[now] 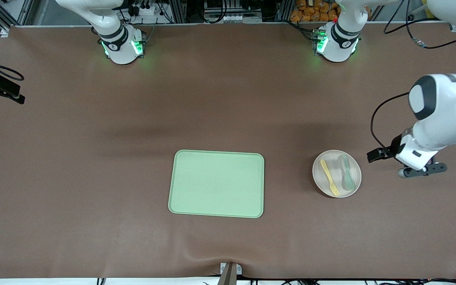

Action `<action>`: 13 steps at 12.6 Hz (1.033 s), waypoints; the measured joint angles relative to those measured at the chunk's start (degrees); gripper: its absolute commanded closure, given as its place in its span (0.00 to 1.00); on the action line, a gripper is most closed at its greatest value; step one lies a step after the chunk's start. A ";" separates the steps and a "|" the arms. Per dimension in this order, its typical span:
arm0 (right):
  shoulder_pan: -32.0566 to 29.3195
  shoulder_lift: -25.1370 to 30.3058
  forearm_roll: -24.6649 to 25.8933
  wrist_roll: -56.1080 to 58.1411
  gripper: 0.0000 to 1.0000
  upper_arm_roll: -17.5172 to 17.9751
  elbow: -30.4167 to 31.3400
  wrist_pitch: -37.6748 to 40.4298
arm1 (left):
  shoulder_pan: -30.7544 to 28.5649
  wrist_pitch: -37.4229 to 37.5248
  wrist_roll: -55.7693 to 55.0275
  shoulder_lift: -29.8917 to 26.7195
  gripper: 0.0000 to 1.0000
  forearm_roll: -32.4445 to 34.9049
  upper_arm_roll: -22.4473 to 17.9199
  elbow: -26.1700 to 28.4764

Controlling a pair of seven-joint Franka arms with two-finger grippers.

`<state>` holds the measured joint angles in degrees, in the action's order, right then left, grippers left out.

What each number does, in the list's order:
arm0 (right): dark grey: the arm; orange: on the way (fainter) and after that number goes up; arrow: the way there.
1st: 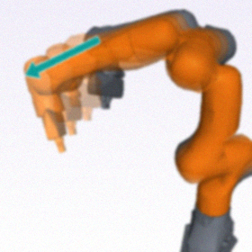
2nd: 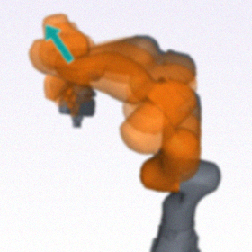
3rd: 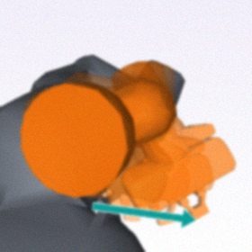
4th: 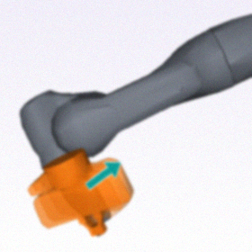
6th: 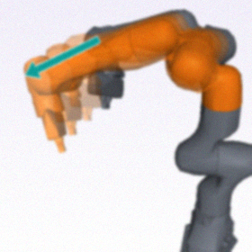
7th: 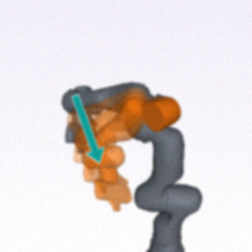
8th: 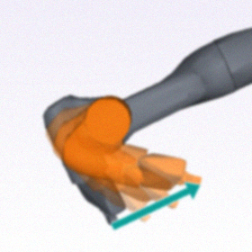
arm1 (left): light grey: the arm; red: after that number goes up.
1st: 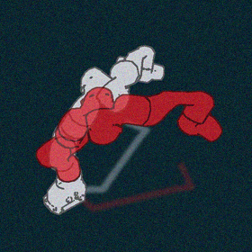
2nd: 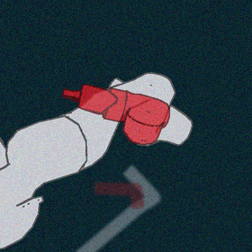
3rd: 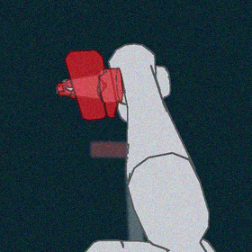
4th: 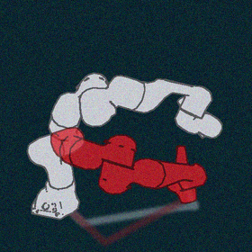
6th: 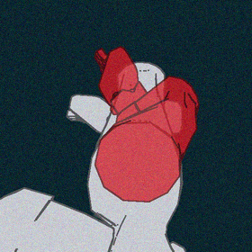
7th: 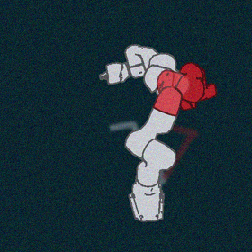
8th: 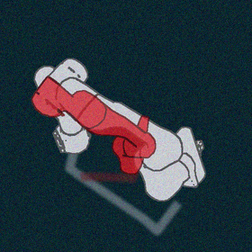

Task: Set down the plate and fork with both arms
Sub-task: 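Reach the left gripper down to the rim of the white plate, then close the left gripper on the white plate rim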

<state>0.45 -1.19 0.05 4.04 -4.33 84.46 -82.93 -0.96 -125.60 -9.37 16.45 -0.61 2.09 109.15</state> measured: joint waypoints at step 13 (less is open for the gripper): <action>-0.01 0.00 0.00 0.00 0.00 0.00 -0.04 0.76 | -1.21 -18.10 -9.69 12.60 0.46 0.00 0.18 4.98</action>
<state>0.44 -1.19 0.05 4.05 -4.33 84.42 -82.17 -2.17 -143.70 -19.06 29.05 -0.61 2.27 114.13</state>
